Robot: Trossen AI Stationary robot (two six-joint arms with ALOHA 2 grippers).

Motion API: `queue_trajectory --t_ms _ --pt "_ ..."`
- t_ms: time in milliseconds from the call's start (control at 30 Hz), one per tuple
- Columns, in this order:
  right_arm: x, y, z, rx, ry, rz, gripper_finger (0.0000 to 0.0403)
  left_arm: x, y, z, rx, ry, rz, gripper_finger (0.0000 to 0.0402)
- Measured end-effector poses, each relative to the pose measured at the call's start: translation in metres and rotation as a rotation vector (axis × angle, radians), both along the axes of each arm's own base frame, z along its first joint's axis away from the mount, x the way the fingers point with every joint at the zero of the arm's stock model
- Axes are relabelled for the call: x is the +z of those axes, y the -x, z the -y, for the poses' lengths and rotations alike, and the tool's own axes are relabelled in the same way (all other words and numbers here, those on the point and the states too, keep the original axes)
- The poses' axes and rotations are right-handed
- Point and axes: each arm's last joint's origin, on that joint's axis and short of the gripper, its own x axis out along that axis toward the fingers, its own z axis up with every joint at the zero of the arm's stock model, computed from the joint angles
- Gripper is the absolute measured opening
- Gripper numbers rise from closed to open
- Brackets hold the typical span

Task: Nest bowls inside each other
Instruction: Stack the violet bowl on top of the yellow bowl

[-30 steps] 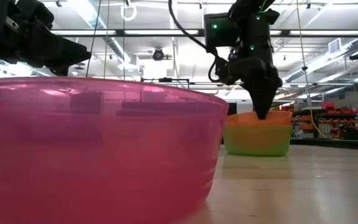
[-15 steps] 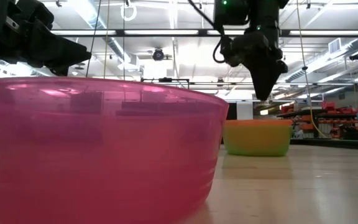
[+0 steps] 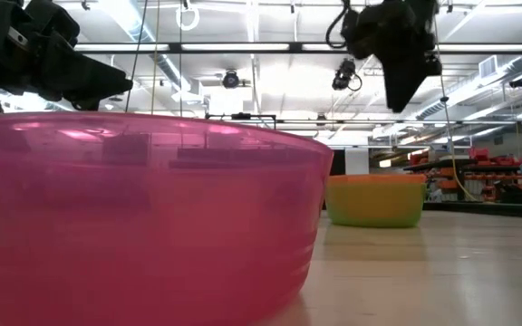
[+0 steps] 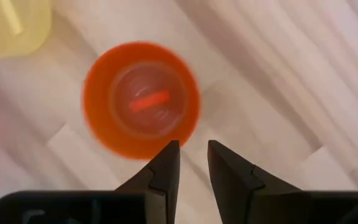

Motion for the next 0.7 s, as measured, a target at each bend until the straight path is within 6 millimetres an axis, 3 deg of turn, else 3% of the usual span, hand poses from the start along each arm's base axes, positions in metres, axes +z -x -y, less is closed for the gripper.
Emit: queue_trajectory --t_ms 433,600,700 --pt "-0.007 0.019 -0.101 0.038 -0.1 -0.023 0.0092 0.0 0.0 0.0 0.001 0.026 0.002 0.0116" --pt "-0.01 0.025 -0.118 0.033 -0.064 -0.007 0.0092 -0.001 0.0 0.0 0.003 0.049 -0.001 0.0118" --pt "-0.01 0.027 -0.121 0.024 -0.042 0.009 0.0092 0.003 0.0 0.0 0.002 -0.036 0.027 0.0114"
